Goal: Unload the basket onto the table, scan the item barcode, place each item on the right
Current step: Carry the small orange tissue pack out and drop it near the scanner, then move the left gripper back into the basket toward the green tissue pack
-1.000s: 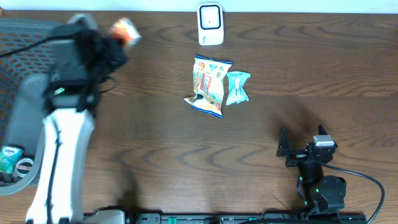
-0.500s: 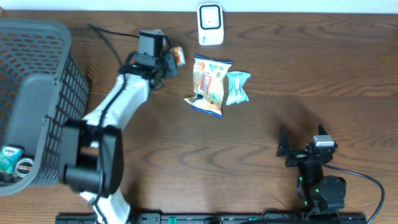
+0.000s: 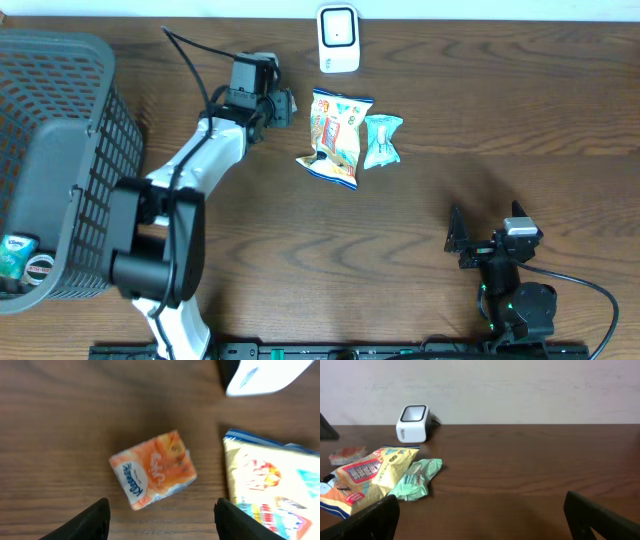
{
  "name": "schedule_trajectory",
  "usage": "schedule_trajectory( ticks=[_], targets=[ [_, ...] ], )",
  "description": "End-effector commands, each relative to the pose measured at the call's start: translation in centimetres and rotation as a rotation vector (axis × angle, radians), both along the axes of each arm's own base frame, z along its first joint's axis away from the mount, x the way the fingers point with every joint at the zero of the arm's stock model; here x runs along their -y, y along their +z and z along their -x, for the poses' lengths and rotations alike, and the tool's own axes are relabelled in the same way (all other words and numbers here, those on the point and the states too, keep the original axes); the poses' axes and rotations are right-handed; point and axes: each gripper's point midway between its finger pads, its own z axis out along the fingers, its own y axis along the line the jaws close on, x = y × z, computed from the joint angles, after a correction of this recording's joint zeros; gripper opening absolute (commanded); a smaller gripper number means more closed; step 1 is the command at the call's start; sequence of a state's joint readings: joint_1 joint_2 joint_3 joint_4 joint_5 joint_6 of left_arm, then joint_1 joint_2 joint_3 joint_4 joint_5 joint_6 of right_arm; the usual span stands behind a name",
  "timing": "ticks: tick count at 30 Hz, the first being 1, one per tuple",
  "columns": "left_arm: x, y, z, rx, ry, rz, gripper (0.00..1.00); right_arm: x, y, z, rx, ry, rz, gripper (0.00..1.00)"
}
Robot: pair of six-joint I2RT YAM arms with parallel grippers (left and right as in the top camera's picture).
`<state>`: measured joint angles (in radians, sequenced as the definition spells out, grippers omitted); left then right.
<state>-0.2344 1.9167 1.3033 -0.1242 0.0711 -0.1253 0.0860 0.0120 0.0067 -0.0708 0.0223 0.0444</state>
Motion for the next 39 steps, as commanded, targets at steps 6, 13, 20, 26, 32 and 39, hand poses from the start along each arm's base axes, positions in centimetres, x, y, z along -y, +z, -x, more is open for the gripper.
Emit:
schedule_trajectory(
  ticks=[6, 13, 20, 26, 32, 39],
  targets=[
    [-9.9, 16.6, 1.8, 0.32, 0.275, -0.109, 0.76, 0.2, 0.0, 0.0, 0.001, -0.011, -0.01, 0.99],
    [-25.0, 23.2, 9.3, 0.383, 0.735, -0.303, 0.78, 0.2, 0.0, 0.0, 0.001, -0.011, -0.01, 0.99],
    [-37.3, 18.9, 18.4, 0.107, 1.065, -0.406, 0.78, 0.2, 0.0, 0.0, 0.001, -0.011, -0.01, 0.99],
    [-42.5, 12.6, 25.1, -0.142, 1.325, -0.33, 0.78, 0.2, 0.0, 0.0, 0.001, -0.011, -0.01, 0.99],
    [-43.9, 6.7, 28.2, -0.294, 1.508, -0.23, 0.78, 0.2, 0.0, 0.0, 0.001, -0.011, -0.01, 0.99],
    [-45.1, 1.8, 27.4, -0.4, 1.486, -0.235, 0.78, 0.2, 0.0, 0.0, 0.001, -0.011, -0.01, 0.99]
  ],
)
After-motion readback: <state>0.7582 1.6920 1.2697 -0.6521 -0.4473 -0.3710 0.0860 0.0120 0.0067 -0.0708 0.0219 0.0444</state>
